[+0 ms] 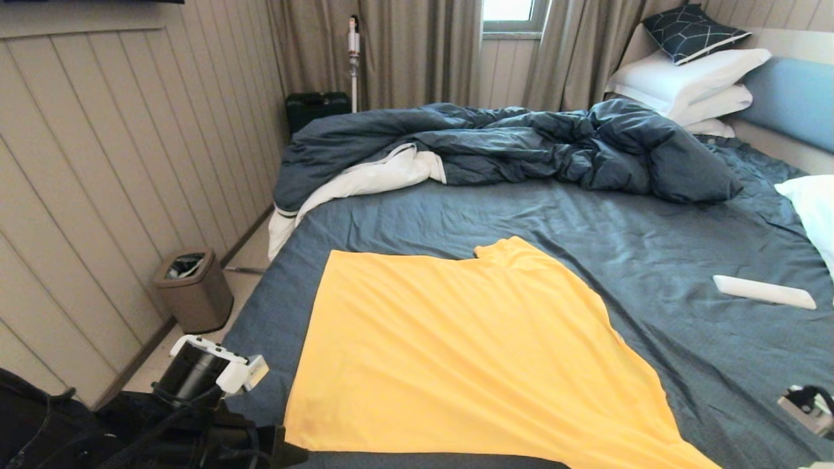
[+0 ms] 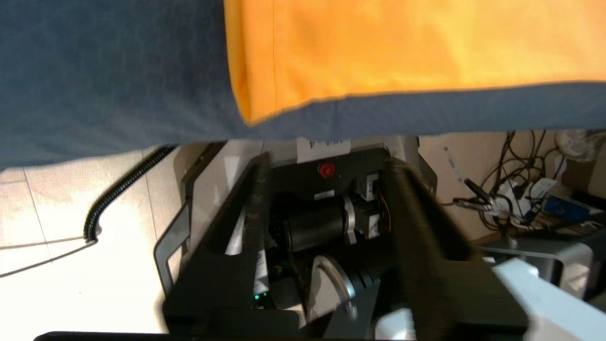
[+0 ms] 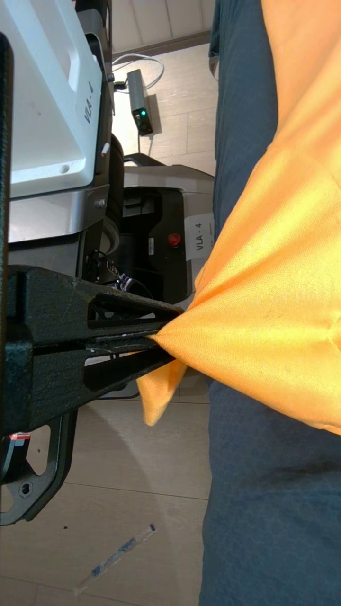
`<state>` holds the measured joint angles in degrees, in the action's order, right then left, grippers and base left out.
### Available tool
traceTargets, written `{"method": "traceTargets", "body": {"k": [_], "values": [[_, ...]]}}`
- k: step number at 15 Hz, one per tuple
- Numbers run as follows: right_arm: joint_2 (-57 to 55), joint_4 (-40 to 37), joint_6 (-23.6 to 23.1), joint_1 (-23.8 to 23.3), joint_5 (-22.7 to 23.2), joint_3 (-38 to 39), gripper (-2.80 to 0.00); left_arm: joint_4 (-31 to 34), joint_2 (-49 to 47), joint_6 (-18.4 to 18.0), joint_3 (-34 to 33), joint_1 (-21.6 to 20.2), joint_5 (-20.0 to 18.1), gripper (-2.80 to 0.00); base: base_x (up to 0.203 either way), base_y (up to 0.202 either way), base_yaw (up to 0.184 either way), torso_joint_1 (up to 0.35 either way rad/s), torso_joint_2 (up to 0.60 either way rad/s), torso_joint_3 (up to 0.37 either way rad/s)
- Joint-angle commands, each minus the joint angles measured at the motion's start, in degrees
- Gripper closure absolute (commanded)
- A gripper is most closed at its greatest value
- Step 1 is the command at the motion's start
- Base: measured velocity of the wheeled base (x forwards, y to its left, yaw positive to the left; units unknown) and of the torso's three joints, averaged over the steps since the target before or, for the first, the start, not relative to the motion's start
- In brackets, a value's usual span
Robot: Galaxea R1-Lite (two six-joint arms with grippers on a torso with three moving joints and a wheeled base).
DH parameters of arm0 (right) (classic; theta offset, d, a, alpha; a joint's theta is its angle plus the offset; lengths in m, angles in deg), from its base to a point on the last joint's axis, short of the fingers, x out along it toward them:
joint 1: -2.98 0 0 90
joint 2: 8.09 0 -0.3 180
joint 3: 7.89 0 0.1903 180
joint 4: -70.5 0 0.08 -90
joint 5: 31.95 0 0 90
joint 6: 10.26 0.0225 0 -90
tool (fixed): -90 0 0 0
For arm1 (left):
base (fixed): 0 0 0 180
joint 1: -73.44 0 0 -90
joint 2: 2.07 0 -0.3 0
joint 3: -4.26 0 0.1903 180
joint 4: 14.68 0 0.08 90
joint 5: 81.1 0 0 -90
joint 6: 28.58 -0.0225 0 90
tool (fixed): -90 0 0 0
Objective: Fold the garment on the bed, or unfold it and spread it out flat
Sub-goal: Fold the yellow T-shirt
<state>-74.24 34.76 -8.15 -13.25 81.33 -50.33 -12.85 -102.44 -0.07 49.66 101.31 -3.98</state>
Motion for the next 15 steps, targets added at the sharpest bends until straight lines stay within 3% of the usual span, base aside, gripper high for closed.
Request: {"method": "traceTargets", "body": {"k": [1,5,15], "values": [[-0.1,-0.1,0.0,0.1,0.2,-0.3,0.0,-1.2,-3.6,0.2,0.1,0.1,-0.1,-2.8,0.0,0.0,0.0,0.0,0.0,0.0],[-0.1,-0.1,0.0,0.1,0.2,-0.6,0.0,-4.2,-6.9,0.3,0.6,0.1,-0.1,-2.8,0.0,0.0,0.0,0.0,0.0,0.0],[-0.2,0.0,0.0,0.0,0.2,-0.6,0.0,-3.9,-7.4,2.9,4.4,2.4,-2.0,-2.8,0.0,0.0,0.0,0.0,0.0,0.0]]}}
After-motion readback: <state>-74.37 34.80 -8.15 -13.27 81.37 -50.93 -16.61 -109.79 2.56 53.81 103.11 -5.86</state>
